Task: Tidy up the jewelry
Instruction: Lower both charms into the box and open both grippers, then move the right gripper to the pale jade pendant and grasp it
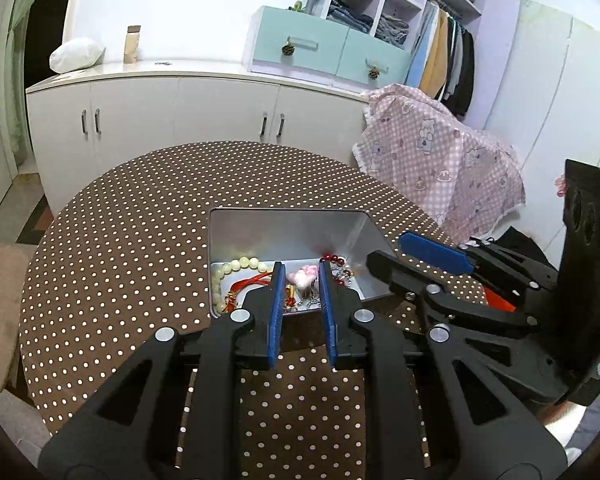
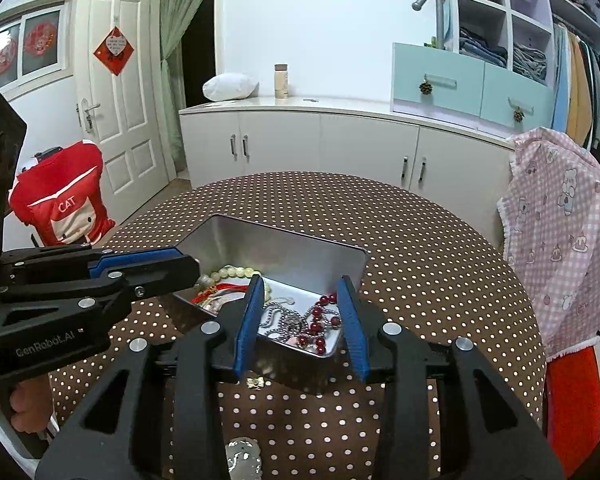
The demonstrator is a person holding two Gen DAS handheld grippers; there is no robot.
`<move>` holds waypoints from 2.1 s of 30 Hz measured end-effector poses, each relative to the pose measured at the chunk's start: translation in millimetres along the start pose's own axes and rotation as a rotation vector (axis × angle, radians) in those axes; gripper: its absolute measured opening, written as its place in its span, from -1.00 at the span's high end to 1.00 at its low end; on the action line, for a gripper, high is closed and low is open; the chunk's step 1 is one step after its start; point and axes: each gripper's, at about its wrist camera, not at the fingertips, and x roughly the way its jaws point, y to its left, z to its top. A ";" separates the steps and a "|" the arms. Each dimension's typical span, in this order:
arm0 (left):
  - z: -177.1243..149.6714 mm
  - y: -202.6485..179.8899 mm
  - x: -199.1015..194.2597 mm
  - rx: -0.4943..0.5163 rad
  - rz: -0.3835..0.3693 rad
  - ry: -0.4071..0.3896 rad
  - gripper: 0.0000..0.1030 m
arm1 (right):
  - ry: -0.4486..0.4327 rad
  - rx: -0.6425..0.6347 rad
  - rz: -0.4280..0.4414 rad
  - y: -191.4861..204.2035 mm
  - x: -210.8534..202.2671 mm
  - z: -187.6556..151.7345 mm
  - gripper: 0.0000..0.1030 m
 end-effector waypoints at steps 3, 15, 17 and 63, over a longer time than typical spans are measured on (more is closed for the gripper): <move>-0.4 1.3 2.0 -0.008 0.000 0.007 0.65 | 0.001 0.004 -0.005 -1.9 -1.3 -0.8 0.30; -5.6 1.8 -3.7 -0.004 0.004 0.005 0.65 | -0.009 0.028 -0.017 -5.7 -14.4 -4.5 0.30; -7.0 0.6 -6.6 -0.003 0.008 0.004 0.65 | -0.012 0.028 -0.018 -4.6 -17.7 -6.3 0.30; -84.0 -4.2 -16.1 -0.013 0.071 0.157 -0.12 | 0.161 -0.032 0.042 29.1 -17.7 -85.7 0.37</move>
